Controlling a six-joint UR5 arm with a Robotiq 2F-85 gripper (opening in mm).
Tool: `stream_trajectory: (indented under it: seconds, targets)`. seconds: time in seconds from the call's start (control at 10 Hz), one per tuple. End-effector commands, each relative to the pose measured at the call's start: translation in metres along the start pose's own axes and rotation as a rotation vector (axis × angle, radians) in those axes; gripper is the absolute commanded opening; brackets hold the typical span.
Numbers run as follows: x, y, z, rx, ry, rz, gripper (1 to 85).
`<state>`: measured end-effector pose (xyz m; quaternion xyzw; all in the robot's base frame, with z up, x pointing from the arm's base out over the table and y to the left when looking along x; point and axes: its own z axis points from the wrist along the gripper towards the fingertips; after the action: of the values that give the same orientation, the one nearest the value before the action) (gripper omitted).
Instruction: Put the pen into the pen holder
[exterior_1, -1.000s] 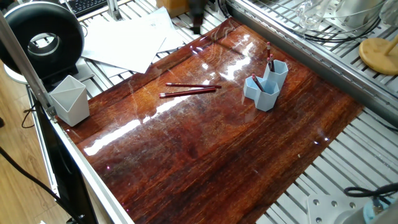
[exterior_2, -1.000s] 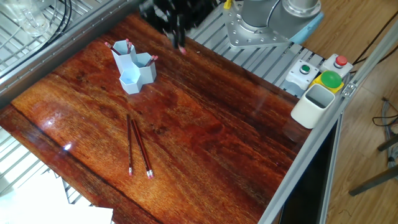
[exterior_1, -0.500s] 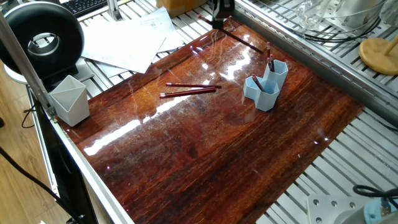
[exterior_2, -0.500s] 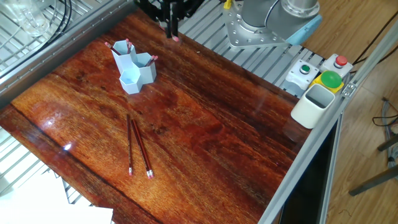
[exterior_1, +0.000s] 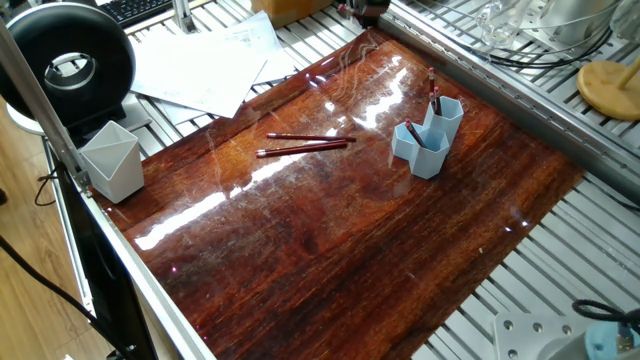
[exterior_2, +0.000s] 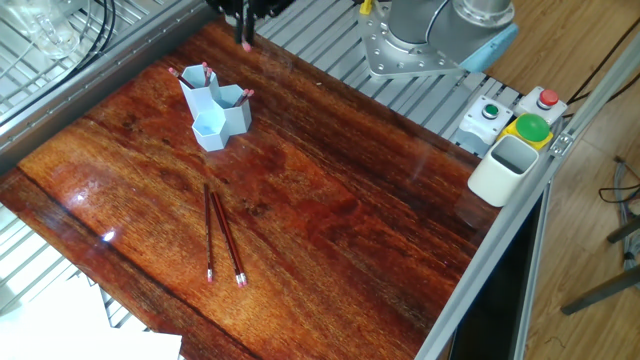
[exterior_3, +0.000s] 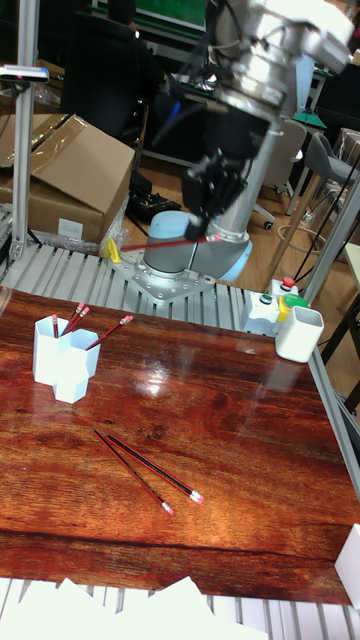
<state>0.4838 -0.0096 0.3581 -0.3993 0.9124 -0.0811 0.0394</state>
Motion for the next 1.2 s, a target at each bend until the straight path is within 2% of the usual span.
stream_trajectory:
  seconds: [0.0,0.1,0.2,0.3,0.4,0.5,0.7,0.8,1.0,1.1]
  targets:
    - [0.035,0.005,-0.034,-0.034,-0.123,-0.072,1.0]
    - [0.042,0.008,-0.035,-0.042,-0.193,-0.091,1.0]
    - [0.051,0.013,-0.030,-0.056,-0.242,-0.106,1.0]
    - [0.063,0.013,-0.019,-0.050,-0.271,-0.114,1.0]
    - [0.064,0.014,-0.013,-0.046,-0.314,-0.110,1.0]
    - [0.056,0.013,-0.012,-0.033,-0.376,-0.115,1.0]
    - [0.039,0.015,-0.017,-0.033,-0.476,-0.111,1.0]
    - [0.035,0.015,-0.019,-0.033,-0.494,-0.107,1.0]
    - [0.037,0.014,-0.018,-0.030,-0.483,-0.104,1.0]
    - [0.050,0.012,-0.011,-0.026,-0.429,-0.110,1.0]
